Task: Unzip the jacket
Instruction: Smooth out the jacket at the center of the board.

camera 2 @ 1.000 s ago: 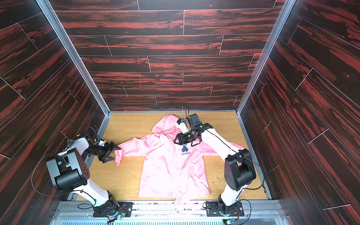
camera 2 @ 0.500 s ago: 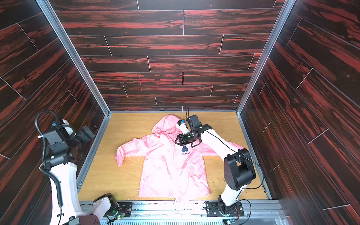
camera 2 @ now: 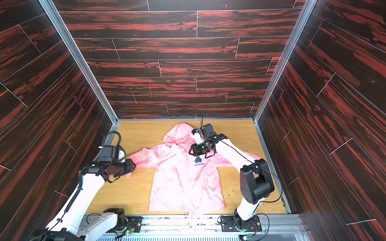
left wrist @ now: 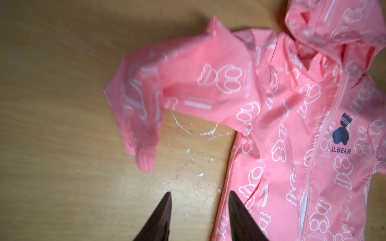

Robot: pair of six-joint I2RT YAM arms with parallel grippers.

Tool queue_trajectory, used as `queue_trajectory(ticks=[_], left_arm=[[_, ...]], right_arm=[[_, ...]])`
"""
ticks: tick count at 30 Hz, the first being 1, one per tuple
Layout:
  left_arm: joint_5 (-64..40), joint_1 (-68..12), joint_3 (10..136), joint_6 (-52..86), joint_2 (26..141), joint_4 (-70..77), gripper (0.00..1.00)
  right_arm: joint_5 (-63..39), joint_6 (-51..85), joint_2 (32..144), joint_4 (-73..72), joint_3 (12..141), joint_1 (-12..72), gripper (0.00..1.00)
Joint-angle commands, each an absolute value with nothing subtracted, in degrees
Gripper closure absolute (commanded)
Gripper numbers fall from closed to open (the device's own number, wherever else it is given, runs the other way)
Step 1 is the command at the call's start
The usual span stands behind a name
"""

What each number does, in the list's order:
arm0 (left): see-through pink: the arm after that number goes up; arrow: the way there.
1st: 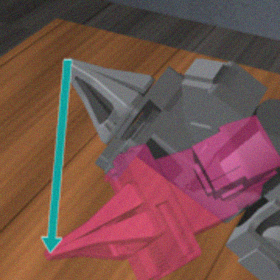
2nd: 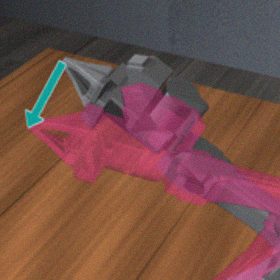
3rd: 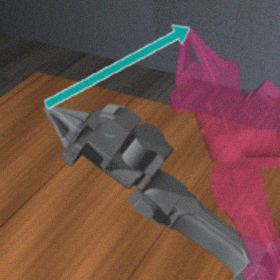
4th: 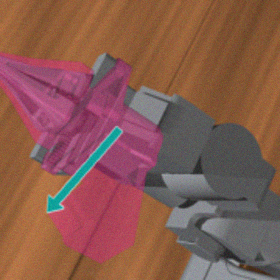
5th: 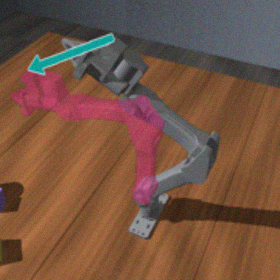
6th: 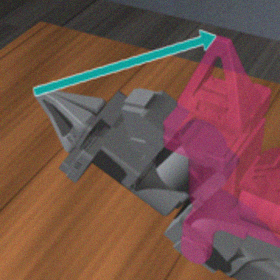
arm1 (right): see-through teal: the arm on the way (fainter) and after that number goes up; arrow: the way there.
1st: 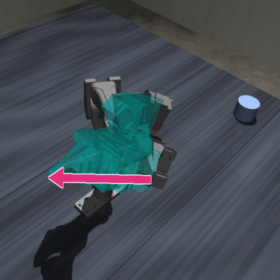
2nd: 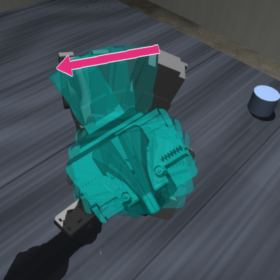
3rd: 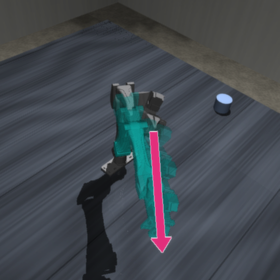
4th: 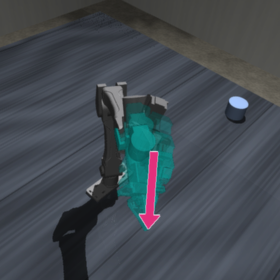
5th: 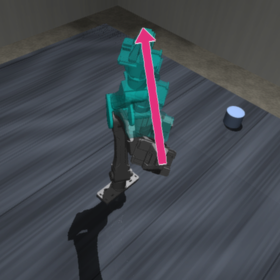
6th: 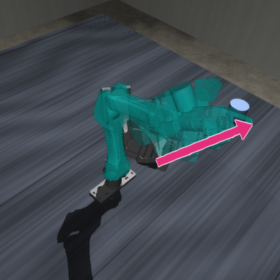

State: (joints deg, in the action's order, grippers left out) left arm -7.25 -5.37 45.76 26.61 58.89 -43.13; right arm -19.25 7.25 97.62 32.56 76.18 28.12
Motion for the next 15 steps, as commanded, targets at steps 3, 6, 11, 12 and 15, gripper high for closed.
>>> queue_trajectory(ticks=[3, 6, 11, 12, 15], left_arm=[[-1.9, -12.9, 42.7, 40.3, 66.1, -34.0, 0.57], [1.6, -13.1, 43.8, 42.8, 73.6, -32.4, 0.59], [11.8, -12.6, 48.7, 44.0, 81.8, -33.4, 0.59], [13.3, -11.9, 49.5, 44.1, 82.7, -35.0, 0.59], [13.8, -8.4, 50.6, 43.0, 83.9, -36.6, 0.59]], right_arm=[[-19.5, 8.0, 97.5, 33.1, 75.9, 28.0, 0.61], [-19.5, 8.0, 97.4, 33.1, 75.9, 28.0, 0.61], [-19.5, 7.5, 96.5, 33.6, 75.7, 28.0, 0.61], [-19.4, 7.3, 96.2, 34.0, 75.7, 28.0, 0.61], [-18.4, 6.2, 95.3, 34.6, 75.1, 28.0, 0.60]])
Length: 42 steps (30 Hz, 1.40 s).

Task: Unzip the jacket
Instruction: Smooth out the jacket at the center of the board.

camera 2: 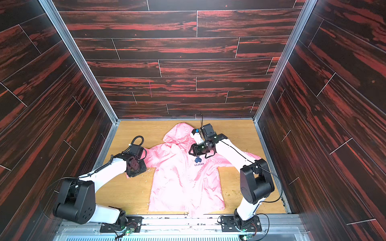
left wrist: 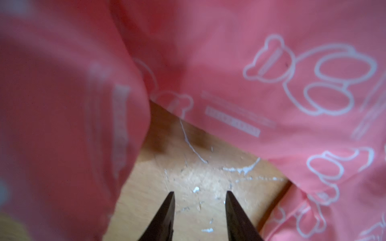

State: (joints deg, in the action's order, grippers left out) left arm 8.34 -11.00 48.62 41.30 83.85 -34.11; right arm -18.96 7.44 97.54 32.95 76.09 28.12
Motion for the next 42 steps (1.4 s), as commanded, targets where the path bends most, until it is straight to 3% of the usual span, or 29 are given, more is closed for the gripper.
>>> queue_trajectory(ticks=[1, 10, 15, 20, 29, 35, 38, 42], left_arm=[[13.7, -6.6, 50.9, 42.5, 83.8, -37.2, 0.59], [12.7, 9.5, 58.1, 30.4, 86.3, -38.8, 0.54], [11.2, 13.8, 66.4, 27.1, 88.7, -37.6, 0.54], [11.1, 13.9, 70.8, 25.6, 86.2, -36.3, 0.54], [-9.1, 12.6, 60.5, 26.6, 85.1, -30.4, 0.54], [-7.6, 5.0, 57.2, 25.0, 83.4, -26.9, 0.37], [-6.6, 1.5, 59.0, 26.6, 84.9, -26.8, 0.38], [-8.7, -2.0, 61.7, 30.8, 88.4, -23.5, 0.50]], right_arm=[[-18.0, 5.8, 95.0, 34.8, 75.0, 28.0, 0.61], [-16.8, 4.5, 94.3, 36.1, 74.7, 27.9, 0.60], [-15.9, 4.4, 93.8, 36.9, 74.5, 27.9, 0.60], [-14.2, 4.4, 93.0, 37.0, 74.0, 27.9, 0.60], [-17.3, 7.6, 97.5, 32.6, 77.3, 26.7, 0.60], [-23.5, 9.2, 107.2, 28.4, 86.0, 26.5, 0.60], [-24.5, 9.4, 113.5, 27.9, 92.3, 26.1, 0.60], [-26.3, 9.8, 122.8, 30.1, 102.2, 26.0, 0.60]])
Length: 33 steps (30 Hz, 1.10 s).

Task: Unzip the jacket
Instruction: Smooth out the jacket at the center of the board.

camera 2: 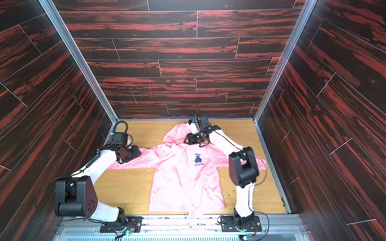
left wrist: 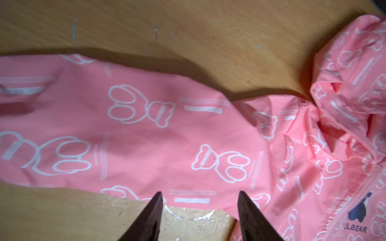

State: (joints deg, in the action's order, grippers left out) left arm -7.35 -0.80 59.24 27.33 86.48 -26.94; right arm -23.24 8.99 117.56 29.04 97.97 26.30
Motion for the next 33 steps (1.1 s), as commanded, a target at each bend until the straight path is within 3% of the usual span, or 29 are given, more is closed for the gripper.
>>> queue_trajectory(ticks=[1, 8, 18, 33], left_arm=[[-9.4, -2.8, 62.5, 32.2, 89.7, -22.1, 0.53], [-12.9, -6.6, 73.0, 37.3, 101.4, -18.3, 0.66], [-17.5, -9.0, 83.2, 45.1, 113.3, -9.6, 0.74], [-21.3, -12.4, 98.7, 50.0, 126.4, -9.0, 0.77]], right_arm=[[-27.2, 10.2, 124.4, 30.3, 103.9, 26.0, 0.60], [-33.3, 11.8, 124.6, 28.2, 103.1, 27.3, 0.63], [-33.9, 12.2, 128.5, 28.5, 103.3, 31.8, 0.68], [-29.8, 13.6, 140.3, 33.7, 115.6, 28.8, 0.77]])
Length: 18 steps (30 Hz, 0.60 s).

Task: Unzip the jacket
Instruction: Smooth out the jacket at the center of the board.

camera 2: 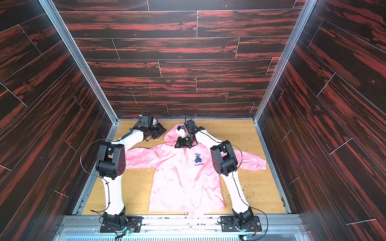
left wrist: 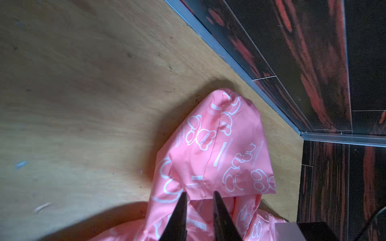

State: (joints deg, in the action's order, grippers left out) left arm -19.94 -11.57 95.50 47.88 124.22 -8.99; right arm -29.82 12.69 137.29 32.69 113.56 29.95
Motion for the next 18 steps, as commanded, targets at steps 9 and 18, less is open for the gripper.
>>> queue_trajectory(ticks=[9, 18], left_arm=[[-23.6, -14.8, 106.5, 50.0, 135.8, -12.3, 0.80], [-24.6, -14.8, 105.2, 47.1, 139.6, -8.8, 0.81]], right_arm=[[-30.5, 13.1, 142.1, 33.5, 113.8, 27.8, 0.77], [-24.3, 12.2, 141.7, 32.7, 110.3, 27.3, 0.78]])
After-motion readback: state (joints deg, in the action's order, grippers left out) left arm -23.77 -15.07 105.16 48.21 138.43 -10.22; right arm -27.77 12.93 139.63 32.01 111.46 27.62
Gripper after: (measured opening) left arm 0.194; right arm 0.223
